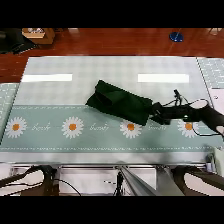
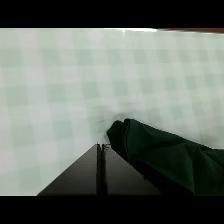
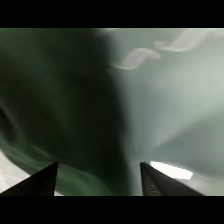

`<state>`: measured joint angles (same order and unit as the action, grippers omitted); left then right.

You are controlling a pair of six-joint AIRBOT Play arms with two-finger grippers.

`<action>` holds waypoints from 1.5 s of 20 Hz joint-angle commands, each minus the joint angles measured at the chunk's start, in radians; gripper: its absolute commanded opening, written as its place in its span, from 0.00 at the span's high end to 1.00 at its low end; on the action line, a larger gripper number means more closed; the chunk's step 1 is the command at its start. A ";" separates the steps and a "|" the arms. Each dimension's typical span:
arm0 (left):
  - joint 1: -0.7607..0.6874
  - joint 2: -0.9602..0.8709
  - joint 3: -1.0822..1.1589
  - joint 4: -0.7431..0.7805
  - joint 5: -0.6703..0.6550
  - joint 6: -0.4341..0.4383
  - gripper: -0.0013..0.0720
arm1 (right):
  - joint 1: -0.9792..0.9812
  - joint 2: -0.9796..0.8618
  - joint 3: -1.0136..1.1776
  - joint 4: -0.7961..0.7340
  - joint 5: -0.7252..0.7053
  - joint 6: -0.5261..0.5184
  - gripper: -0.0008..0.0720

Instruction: Fold the shirts.

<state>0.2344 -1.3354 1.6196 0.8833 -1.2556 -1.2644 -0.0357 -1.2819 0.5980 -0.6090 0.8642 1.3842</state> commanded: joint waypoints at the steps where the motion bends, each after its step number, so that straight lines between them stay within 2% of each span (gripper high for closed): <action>1: 0.001 0.000 0.000 0.000 -0.017 0.000 0.95 | 0.115 -0.076 -0.015 0.192 -0.202 -0.077 0.29; 3: 0.001 -0.002 0.000 0.000 -0.017 0.000 0.95 | 0.127 -0.077 -0.014 0.253 -0.269 -0.113 0.58; 5: 0.001 -0.006 0.000 0.000 -0.017 0.000 0.95 | 0.108 -0.077 0.004 0.309 -0.232 -0.193 0.91; 6: 0.001 -0.010 0.000 0.000 -0.018 0.000 0.95 | 0.086 -0.077 0.030 0.330 -0.160 -0.238 0.95; 8: 0.001 -0.016 -0.001 0.000 -0.018 0.000 0.95 | 0.038 -0.056 0.111 0.334 0.034 -0.325 0.94; 10: 0.001 -0.021 -0.001 0.000 -0.018 0.000 0.95 | -0.013 0.007 0.216 0.335 0.196 -0.325 0.94; 12: 0.001 -0.026 -0.001 0.000 -0.017 0.000 0.95 | -0.069 0.104 0.351 0.332 0.294 -0.288 0.94; 14: 0.001 -0.032 -0.001 0.000 -0.017 0.000 0.95 | -0.135 0.199 0.487 0.299 0.303 -0.191 0.94; 17: 0.001 -0.040 -0.001 0.000 -0.017 0.000 0.95 | -0.287 0.296 0.698 0.216 0.322 0.050 0.94; 19: 0.000 -0.047 -0.001 -0.001 -0.018 0.000 0.95 | -0.407 0.315 0.815 0.155 0.417 0.153 0.94; 22: 0.000 -0.051 -0.001 -0.001 -0.017 -0.001 0.95 | -0.596 0.315 0.918 0.037 0.603 0.238 0.94; 27: 0.000 -0.051 -0.001 -0.001 -0.017 0.000 0.95 | -0.884 0.314 0.951 -0.214 0.824 0.247 0.94; 30: 0.000 -0.051 -0.001 -0.001 -0.017 0.000 0.95 | -0.974 0.314 0.951 -0.465 0.988 0.153 0.94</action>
<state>0.2344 -1.3857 1.6188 0.8822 -1.2732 -1.2648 -0.9062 -0.9691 1.5364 -0.8337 1.6772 1.5906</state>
